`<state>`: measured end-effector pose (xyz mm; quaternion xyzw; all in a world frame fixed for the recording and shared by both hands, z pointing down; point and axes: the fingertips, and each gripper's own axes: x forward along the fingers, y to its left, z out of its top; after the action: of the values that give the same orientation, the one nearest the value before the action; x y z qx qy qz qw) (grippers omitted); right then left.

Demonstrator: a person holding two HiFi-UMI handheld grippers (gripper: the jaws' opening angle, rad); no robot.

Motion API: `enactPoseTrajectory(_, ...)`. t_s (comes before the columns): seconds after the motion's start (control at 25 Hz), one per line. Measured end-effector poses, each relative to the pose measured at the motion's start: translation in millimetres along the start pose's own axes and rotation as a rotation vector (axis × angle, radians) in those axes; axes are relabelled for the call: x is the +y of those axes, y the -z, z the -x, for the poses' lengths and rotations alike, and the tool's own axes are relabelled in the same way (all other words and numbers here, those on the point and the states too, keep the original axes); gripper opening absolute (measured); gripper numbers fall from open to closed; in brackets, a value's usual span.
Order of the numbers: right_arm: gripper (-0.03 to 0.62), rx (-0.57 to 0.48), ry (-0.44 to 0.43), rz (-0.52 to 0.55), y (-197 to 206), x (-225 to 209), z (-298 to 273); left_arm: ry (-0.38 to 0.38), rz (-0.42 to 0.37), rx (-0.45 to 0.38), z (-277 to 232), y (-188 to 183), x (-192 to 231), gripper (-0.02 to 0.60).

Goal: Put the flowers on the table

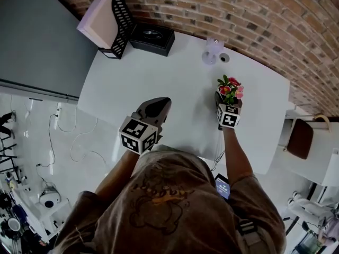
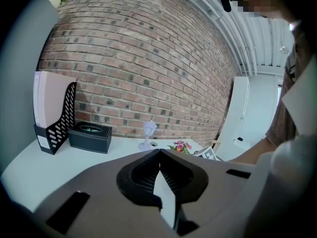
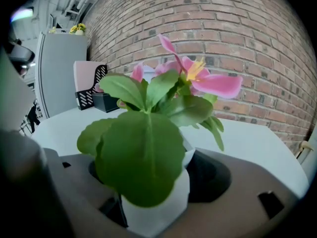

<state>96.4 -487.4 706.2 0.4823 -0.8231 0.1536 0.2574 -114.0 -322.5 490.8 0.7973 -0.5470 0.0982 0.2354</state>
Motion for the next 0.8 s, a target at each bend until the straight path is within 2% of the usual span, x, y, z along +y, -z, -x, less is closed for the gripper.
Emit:
enactPoseTrajectory(0.28, 0.364, -0.009, -0.008, -0.014, 0.1, 0.9, -3.8, -0.035, 0.014, -0.029, 3.3, -0.1, 8.9, 0.021)
enactPoseTrajectory(0.48, 0.354, -0.006, -0.03, -0.032, 1.3, 1.8, -5.0, -0.032, 0.021, -0.025, 0.6, -3.2, 8.2, 0.021)
enactPoseTrajectory(0.8, 0.39, -0.019, -0.047, -0.086, -2.6, -0.3, 4.5, -0.012, 0.045, -0.033, -6.2, -3.9, 7.3, 0.021)
